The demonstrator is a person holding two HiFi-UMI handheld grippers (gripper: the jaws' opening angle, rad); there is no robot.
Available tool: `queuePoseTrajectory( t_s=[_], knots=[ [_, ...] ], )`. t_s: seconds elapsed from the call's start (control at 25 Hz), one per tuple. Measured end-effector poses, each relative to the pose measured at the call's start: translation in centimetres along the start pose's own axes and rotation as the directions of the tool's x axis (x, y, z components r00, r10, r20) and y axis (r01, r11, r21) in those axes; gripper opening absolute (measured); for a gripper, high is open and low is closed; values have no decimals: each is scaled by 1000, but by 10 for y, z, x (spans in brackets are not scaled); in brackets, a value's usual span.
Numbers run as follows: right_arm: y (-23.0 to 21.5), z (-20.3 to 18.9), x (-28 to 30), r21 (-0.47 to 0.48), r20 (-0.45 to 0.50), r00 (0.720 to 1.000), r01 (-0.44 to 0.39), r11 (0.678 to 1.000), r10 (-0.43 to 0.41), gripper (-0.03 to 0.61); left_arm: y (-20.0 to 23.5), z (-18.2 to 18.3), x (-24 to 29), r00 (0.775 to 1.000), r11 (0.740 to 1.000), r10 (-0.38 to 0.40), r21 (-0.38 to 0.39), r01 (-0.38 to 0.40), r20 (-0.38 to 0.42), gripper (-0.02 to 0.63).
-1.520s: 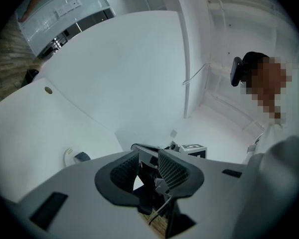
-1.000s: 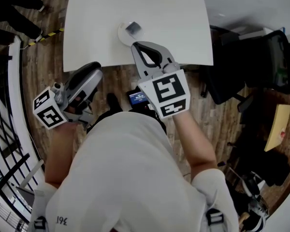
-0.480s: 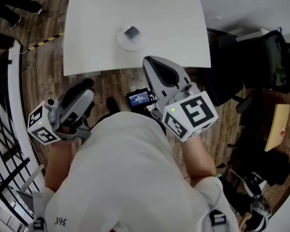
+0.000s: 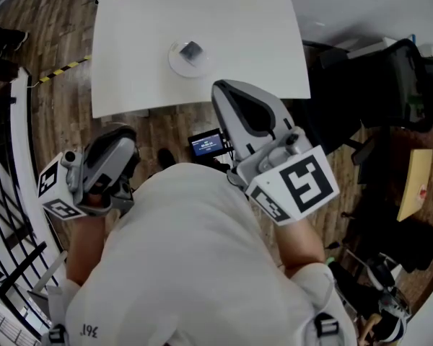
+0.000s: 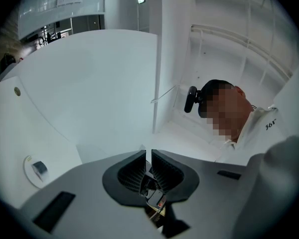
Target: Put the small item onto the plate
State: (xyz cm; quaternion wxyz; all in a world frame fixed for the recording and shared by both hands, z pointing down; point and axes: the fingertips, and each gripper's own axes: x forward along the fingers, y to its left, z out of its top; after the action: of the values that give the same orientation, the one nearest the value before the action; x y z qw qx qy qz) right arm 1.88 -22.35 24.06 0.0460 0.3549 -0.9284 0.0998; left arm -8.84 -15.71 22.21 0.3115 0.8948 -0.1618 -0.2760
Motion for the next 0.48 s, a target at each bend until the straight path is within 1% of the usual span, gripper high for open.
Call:
queuePoseTrajectory(
  t_s=[0.48],
  knots=[
    [-9,2,-11,8,18,999,45,999,-45,0,-1,-13,2,999,1000,-9,-13,9,-39,40]
  ],
)
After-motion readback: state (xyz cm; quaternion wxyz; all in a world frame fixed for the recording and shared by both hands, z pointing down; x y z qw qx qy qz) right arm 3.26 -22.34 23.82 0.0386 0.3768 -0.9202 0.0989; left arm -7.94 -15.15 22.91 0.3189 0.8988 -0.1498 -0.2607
